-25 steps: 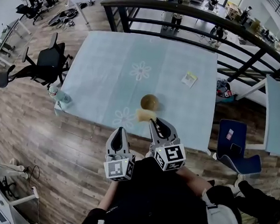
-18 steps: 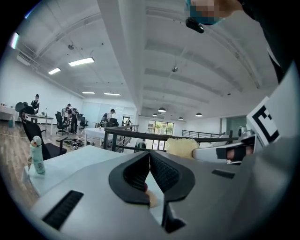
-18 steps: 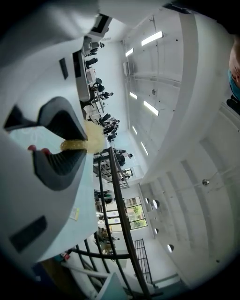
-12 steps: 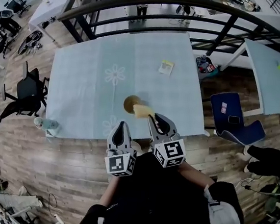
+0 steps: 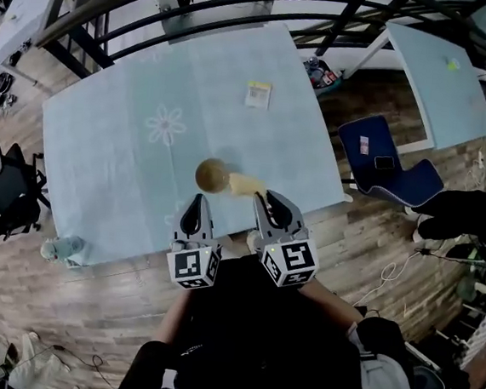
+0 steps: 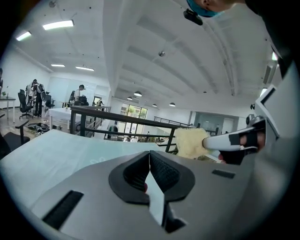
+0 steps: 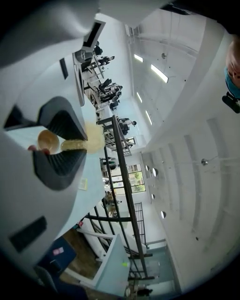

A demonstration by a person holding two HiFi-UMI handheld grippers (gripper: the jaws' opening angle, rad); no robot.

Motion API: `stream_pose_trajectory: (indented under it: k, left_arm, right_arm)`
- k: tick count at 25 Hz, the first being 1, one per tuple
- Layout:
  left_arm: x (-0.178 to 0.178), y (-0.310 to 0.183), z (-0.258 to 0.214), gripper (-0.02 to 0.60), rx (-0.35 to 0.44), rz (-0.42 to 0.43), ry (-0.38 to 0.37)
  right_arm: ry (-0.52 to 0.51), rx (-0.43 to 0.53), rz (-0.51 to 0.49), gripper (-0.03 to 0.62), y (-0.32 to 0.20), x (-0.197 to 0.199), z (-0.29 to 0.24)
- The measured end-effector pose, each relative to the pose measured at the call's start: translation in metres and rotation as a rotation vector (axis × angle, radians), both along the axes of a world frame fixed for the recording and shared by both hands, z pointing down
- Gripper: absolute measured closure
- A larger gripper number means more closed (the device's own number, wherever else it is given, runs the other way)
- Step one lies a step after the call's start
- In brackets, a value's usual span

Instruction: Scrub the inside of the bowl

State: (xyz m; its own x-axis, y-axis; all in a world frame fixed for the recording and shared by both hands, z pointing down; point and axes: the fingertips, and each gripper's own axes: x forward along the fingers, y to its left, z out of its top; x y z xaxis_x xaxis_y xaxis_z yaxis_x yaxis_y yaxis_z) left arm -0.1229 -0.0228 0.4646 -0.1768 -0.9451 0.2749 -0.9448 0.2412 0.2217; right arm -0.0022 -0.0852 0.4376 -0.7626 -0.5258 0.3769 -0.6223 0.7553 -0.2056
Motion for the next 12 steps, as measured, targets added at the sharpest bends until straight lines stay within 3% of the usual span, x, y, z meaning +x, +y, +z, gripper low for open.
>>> stream_pose_trajectory:
  k: [7, 12]
  left_arm:
    - [-0.046, -0.011, 0.03, 0.566, -0.048, 0.065, 0.036]
    - [-0.07, -0.018, 0.073, 0.566, -0.131, 0.106, 0.106]
  right_arm:
    - [0.023, 0.011, 0.072, 0.531, 0.006, -0.037, 0.0]
    - [0.05, 0.0, 0.127, 0.531, 0.015, -0.047, 0.011]
